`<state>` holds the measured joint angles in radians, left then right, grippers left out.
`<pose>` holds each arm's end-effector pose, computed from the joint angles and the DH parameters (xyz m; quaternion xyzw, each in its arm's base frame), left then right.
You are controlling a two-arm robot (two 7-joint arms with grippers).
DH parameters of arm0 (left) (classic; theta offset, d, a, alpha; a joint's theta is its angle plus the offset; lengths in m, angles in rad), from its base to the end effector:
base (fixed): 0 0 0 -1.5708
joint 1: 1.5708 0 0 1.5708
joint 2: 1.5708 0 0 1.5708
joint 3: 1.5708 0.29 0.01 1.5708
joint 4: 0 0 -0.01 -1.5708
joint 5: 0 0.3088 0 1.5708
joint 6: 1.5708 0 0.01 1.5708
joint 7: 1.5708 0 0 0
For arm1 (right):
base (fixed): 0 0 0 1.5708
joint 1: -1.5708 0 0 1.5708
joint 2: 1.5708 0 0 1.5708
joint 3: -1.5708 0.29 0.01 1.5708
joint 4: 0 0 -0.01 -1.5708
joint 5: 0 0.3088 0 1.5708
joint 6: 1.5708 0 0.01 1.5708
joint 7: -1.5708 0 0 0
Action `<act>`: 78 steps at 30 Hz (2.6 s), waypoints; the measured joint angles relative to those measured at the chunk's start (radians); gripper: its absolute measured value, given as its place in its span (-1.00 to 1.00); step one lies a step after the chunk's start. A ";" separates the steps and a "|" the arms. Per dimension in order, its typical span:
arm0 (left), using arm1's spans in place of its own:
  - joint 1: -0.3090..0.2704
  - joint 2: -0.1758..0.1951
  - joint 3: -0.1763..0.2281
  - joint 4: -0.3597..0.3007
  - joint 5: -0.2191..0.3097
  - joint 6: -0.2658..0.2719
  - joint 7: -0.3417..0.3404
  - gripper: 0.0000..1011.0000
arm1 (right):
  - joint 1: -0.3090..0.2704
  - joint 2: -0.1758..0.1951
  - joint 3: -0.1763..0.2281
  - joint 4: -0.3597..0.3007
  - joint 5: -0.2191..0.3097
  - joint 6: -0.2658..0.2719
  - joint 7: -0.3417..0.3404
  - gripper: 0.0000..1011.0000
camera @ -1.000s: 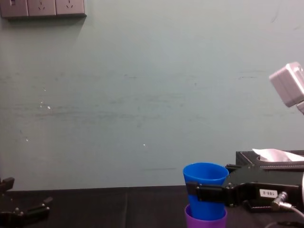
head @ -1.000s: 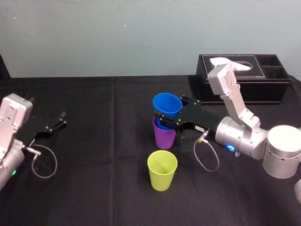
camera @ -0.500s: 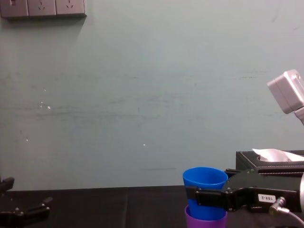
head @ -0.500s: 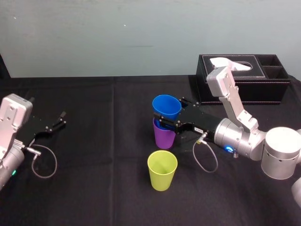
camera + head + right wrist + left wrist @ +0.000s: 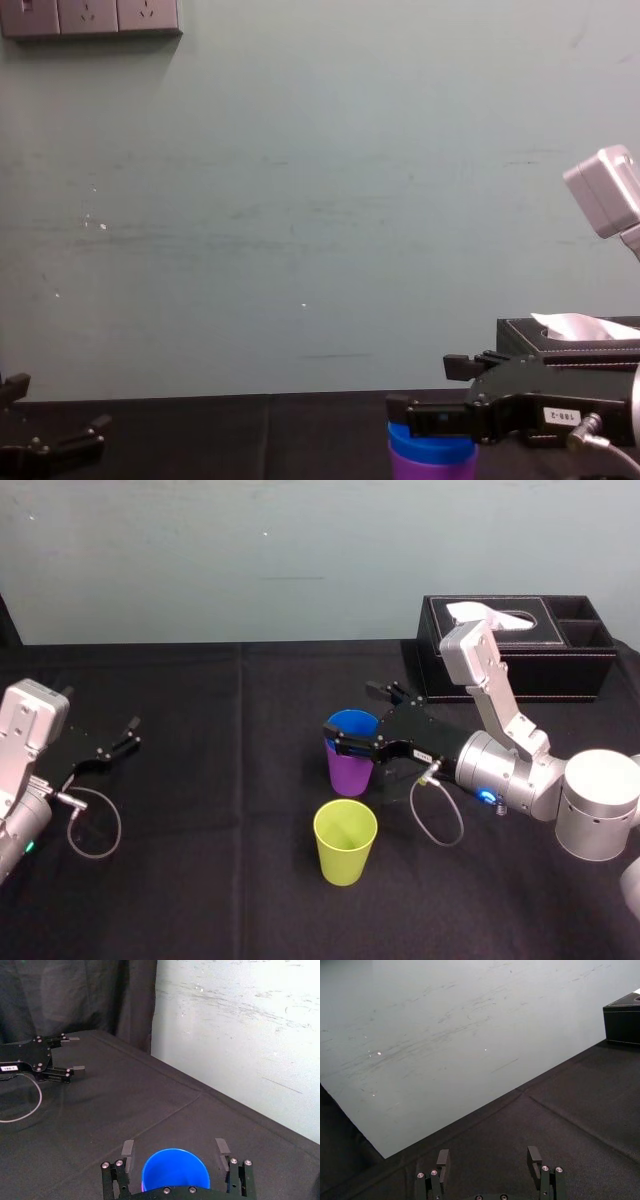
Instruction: Stack the three plastic cups sequentially using one hand.
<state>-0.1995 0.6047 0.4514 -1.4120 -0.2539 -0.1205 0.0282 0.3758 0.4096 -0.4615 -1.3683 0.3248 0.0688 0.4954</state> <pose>0.3581 0.0827 -0.3023 0.1415 -0.1324 0.5799 0.7913 0.4101 -0.0142 -0.2588 -0.0994 -0.0317 -0.3667 0.9245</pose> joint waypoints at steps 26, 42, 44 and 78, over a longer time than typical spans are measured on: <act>0.000 0.000 0.000 0.000 0.000 0.000 0.000 1.00 | -0.107 0.089 0.058 -0.132 0.049 -0.023 0.022 0.98; 0.000 0.000 0.000 0.000 0.000 0.000 0.000 1.00 | -0.275 0.268 0.112 -0.263 0.177 -0.096 0.168 0.98; 0.000 0.000 0.000 0.000 0.000 0.000 0.000 1.00 | -0.284 0.282 0.108 -0.267 0.186 -0.108 0.182 0.98; 0.000 0.000 0.000 0.000 0.000 0.000 0.000 1.00 | -0.248 0.252 -0.021 -0.173 0.094 -0.129 0.190 0.98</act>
<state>-0.1995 0.6047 0.4514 -1.4120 -0.2539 -0.1205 0.0283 0.1281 0.6619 -0.4827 -1.5417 0.4192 -0.0601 0.6858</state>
